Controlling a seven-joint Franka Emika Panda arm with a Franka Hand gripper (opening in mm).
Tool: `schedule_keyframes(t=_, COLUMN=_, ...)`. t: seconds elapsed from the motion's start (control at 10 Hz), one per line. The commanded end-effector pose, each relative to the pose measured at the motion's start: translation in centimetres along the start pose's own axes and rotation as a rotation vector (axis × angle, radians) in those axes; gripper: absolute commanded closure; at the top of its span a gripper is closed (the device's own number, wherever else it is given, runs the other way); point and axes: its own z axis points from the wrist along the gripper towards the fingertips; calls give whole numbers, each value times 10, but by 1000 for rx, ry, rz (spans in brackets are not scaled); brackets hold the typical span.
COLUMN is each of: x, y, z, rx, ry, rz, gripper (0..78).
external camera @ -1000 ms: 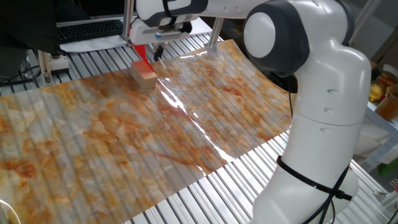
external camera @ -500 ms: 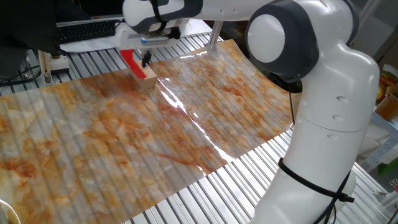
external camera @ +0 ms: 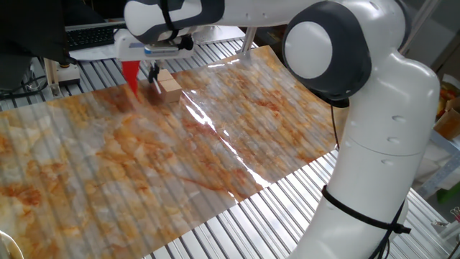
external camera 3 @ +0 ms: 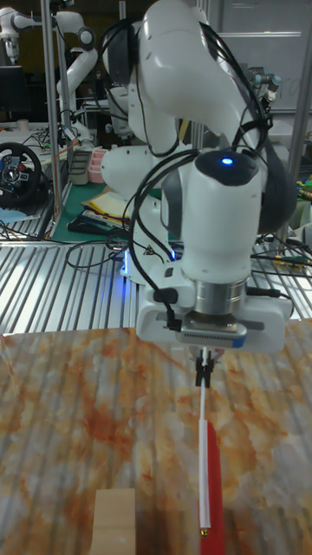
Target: Wave the flag
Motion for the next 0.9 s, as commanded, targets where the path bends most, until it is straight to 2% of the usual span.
schedule_keyframes(t=0.1, x=-29, y=-79, z=4, rx=11, ry=4, rz=-43, gripper=764)
schedule_keyframes(t=0.3, x=-32, y=-109, z=5, rx=20, ry=3, rz=-59, gripper=764)
schedule_keyframes(t=0.4, x=-32, y=-114, z=4, rx=25, ry=0, rz=-58, gripper=764)
schedule_keyframes(t=0.5, x=-30, y=-128, z=-1, rx=45, ry=-9, rz=-67, gripper=764)
schedule_keyframes(t=0.6, x=-28, y=-134, z=-6, rx=47, ry=-8, rz=-73, gripper=764)
schedule_keyframes(t=0.9, x=-24, y=-139, z=-14, rx=48, ry=-6, rz=-82, gripper=764)
